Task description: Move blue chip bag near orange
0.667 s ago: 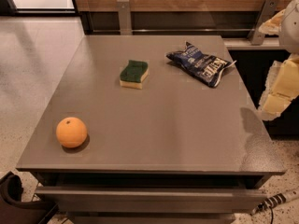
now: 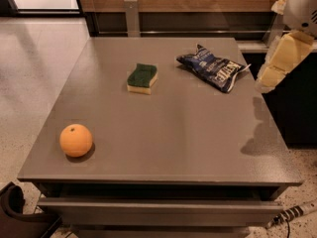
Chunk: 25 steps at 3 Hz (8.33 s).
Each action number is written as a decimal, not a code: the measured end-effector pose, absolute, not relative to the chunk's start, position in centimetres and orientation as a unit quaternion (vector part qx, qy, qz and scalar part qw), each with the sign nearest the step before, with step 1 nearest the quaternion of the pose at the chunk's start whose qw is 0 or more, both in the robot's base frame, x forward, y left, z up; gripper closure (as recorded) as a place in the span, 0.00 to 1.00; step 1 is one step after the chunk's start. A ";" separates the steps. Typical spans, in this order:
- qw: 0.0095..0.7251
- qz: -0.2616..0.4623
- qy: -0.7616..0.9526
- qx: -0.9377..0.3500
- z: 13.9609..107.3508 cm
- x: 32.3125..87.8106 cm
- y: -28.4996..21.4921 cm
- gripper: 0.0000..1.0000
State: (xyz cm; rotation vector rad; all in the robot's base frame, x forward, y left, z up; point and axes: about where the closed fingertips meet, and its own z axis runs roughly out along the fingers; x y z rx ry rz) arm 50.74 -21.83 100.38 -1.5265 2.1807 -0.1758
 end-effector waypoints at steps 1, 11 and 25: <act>0.287 -0.043 0.808 -0.513 100.1 56.1 -22.1 0.00; 0.406 0.155 0.818 -0.377 81.8 74.9 -15.5 0.87; 0.425 0.110 0.812 -0.384 87.6 72.4 -16.0 1.00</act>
Offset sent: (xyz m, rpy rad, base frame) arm 0.1508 -0.0012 -0.0361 0.4355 -0.1912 -0.1385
